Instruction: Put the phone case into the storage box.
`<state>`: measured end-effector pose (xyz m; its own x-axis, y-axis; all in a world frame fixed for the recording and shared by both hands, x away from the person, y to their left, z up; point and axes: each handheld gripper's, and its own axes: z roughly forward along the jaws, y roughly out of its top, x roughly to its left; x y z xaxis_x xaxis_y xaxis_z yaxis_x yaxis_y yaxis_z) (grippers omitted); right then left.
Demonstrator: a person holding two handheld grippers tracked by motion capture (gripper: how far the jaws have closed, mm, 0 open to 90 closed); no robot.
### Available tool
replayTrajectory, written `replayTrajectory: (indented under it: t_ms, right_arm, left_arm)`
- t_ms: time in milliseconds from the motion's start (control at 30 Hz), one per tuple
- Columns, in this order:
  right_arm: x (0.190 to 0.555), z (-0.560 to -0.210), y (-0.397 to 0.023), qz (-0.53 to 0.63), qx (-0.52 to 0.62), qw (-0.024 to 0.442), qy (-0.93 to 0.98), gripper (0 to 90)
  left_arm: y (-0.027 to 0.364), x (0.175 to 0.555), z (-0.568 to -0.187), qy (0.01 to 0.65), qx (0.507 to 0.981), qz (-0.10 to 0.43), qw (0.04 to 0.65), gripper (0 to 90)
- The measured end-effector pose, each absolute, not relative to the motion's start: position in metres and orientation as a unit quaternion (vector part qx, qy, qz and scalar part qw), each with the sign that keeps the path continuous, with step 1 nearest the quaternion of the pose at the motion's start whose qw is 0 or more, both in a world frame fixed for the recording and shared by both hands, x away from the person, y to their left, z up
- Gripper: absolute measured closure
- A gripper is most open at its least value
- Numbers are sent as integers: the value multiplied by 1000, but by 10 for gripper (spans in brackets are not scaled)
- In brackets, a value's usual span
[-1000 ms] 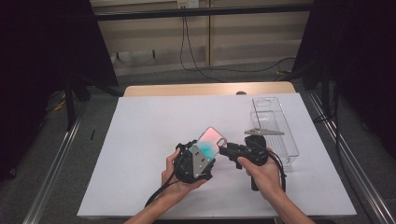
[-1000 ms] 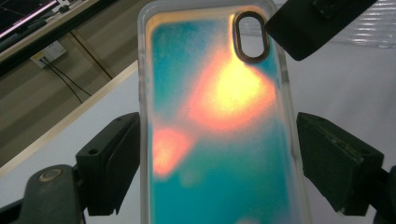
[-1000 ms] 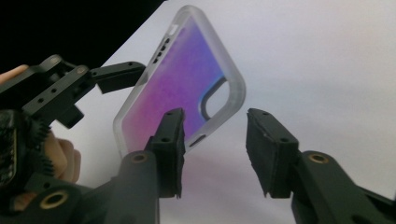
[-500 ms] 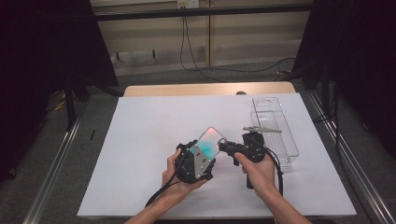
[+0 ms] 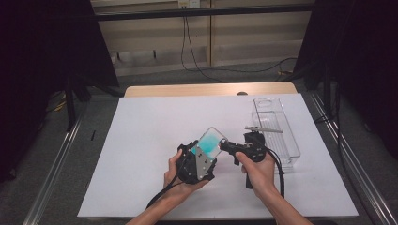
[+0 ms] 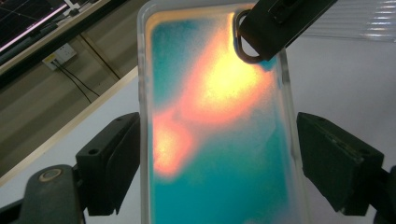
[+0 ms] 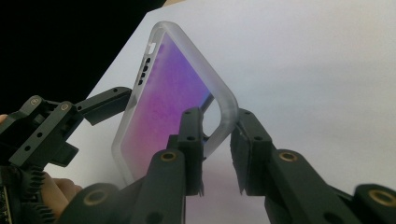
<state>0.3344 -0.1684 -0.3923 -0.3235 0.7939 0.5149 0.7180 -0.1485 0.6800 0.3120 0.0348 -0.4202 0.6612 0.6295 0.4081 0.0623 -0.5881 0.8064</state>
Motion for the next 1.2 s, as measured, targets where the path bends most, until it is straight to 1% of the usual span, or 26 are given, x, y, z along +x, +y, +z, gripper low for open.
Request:
replayTrajectory:
  t_ms: [200,467,767,867,1000,1067,1200]
  right_arm:
    - [334,-392,-169,496,580,34,646,775]
    - [335,-390,-168,516,575,8,635,821]
    - [337,-390,-168,519,573,0,634,827]
    - [338,-390,-168,518,570,1,637,827]
    - [339,-391,-169,519,568,-1,639,828]
    - [339,-391,-169,518,567,3,640,829]
    - [339,-390,-171,519,566,5,640,829]
  left_arm:
    - [35,315,-422,216,818,349,402,168]
    - [38,321,-424,234,816,338,406,165]
    - [40,325,-424,243,817,323,412,156]
    - [40,326,-424,255,818,307,416,148]
    - [41,328,-424,259,818,294,421,116]
    - [42,330,-424,262,818,287,424,85]
    - [44,331,-422,266,816,278,431,71]
